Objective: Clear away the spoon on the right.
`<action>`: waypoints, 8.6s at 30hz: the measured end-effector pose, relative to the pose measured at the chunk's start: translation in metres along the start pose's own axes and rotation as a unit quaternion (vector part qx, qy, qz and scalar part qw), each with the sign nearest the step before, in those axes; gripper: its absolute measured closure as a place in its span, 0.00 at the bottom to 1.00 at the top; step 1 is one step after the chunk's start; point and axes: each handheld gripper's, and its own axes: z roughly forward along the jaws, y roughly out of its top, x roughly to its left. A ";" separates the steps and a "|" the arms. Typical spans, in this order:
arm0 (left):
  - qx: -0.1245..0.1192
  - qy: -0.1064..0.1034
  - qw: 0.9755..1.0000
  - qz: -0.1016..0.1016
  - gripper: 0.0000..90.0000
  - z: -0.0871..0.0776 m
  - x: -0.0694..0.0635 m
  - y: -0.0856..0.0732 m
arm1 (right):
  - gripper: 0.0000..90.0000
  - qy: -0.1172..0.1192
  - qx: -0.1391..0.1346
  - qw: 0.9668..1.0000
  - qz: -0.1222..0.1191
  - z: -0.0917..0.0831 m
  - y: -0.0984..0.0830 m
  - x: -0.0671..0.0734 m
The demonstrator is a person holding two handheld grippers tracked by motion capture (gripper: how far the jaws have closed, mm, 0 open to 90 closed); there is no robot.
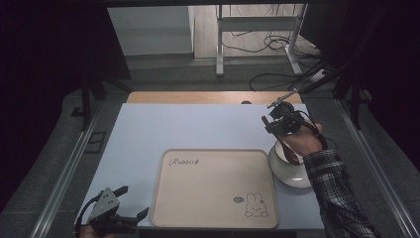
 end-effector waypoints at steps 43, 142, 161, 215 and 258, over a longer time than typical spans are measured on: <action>0.001 0.000 1.000 0.003 0.01 0.000 -0.001 0.000 | 0.86 0.062 0.095 0.993 -0.021 0.014 -0.025 0.075; 0.000 -0.003 1.000 0.004 0.01 0.000 -0.001 0.000 | 1.00 0.085 0.077 0.993 -0.019 0.074 -0.087 0.086; 0.001 -0.002 1.000 0.006 0.01 0.000 -0.001 0.000 | 0.87 0.083 0.040 0.995 -0.023 0.062 -0.086 0.089; 0.004 -0.002 1.000 0.007 0.01 0.001 -0.001 0.000 | 0.28 0.055 -0.088 0.995 -0.012 0.021 -0.122 0.096; 0.004 -0.002 1.000 0.005 0.01 0.001 -0.001 0.000 | 0.00 0.045 -0.148 0.988 0.030 -0.003 -0.174 0.098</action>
